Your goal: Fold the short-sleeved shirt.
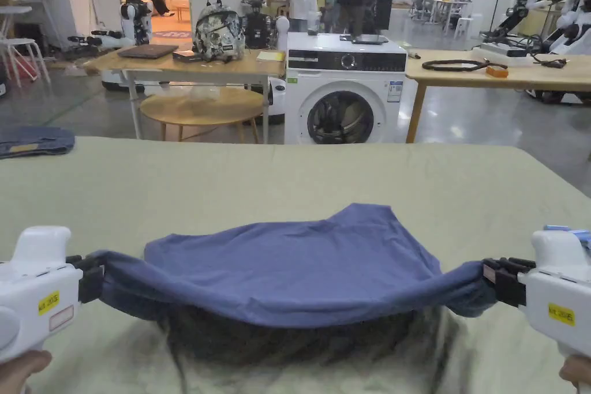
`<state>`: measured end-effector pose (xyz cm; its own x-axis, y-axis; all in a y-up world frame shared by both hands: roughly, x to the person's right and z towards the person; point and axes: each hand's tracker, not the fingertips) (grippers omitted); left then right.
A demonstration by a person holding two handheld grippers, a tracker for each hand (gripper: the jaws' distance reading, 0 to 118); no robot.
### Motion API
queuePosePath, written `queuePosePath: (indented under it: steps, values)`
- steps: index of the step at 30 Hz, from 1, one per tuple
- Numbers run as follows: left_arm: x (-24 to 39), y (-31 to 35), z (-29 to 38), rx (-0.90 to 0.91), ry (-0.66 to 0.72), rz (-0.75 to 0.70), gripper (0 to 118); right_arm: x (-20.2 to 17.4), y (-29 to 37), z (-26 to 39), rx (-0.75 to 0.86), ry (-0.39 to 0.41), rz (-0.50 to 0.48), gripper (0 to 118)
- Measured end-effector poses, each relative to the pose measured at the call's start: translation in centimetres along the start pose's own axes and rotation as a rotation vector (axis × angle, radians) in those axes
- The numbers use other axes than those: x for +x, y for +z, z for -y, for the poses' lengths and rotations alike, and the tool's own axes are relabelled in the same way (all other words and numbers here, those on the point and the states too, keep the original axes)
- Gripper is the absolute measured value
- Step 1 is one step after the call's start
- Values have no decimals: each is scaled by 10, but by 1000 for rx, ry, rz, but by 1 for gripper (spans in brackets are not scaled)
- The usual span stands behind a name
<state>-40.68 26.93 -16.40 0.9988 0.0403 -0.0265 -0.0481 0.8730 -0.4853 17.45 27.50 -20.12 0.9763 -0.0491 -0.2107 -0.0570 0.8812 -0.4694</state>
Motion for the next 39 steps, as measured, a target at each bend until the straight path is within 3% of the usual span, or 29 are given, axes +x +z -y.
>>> queuePosePath:
  steps: [20, 24, 35, 36, 37, 39]
  values:
    - [-17, 56, 129, -174, -92, 6, 0, 14, 68, 131, -154, -38, -90, 0]
    - [-9, 38, 143, -252, -69, -24, 0, 20, 47, 146, -263, -59, -97, 0]
    - [-22, 27, 165, -266, -36, -36, 0, 21, 36, 161, -320, -71, -40, 1]
    - [-22, 30, 165, -253, -58, -101, 2, 19, 41, 161, -292, -77, -16, 6]
    - [-22, 33, 164, -256, -48, -94, 18, 18, 43, 160, -277, -90, -8, 29]
    - [-26, 48, 159, -195, 17, -96, 86, 14, 59, 153, -158, -138, 6, 101]
